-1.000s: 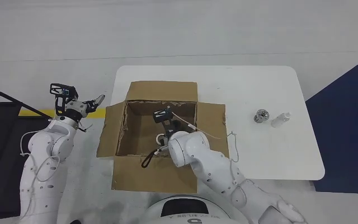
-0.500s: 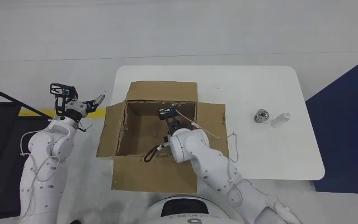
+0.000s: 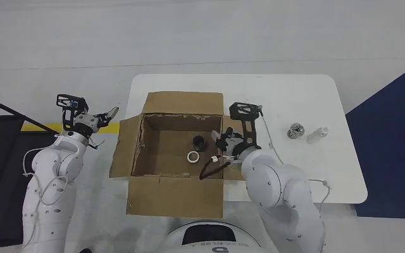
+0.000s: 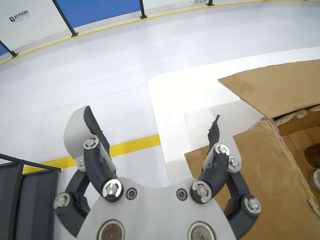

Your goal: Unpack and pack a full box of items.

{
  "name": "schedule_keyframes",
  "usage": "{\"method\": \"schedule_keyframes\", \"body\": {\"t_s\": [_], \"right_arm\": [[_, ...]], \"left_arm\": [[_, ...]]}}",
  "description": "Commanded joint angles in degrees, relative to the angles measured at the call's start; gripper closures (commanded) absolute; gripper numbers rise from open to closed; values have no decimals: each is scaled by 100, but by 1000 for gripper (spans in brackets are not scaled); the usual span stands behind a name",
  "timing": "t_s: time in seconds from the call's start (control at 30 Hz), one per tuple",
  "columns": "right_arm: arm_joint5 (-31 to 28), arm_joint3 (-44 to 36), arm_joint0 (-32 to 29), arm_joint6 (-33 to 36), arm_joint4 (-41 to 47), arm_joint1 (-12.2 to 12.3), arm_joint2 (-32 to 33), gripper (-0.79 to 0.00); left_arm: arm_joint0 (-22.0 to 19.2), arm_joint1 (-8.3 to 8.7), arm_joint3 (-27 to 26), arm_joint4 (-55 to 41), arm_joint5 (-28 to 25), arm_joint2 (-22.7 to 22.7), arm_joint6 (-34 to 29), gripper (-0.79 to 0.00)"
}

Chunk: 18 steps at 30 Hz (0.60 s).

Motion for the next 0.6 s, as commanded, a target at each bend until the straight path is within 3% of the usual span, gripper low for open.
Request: {"method": "schedule_keyframes", "body": {"t_s": [0.0,0.03,0.07,0.1,0.57], "right_arm": [[180,-11,-201,-433,303,5,496,-317],[238,-11,-271,-614,493,4,684,-388],[354,-11,-333,-838,665,0,903,-643],[420,-11,-401,-1036,815,-3,1064,-785],[437,-11,-488,-1248,1034,-7,1199,-785]], "left_arm": [[0,0,0,0,0,0,0,-785],[0,0,0,0,0,0,0,-785],[0,0,0,0,0,0,0,-785],[0,0,0,0,0,0,0,-785],[0,0,0,0,0,0,0,-785]]}}
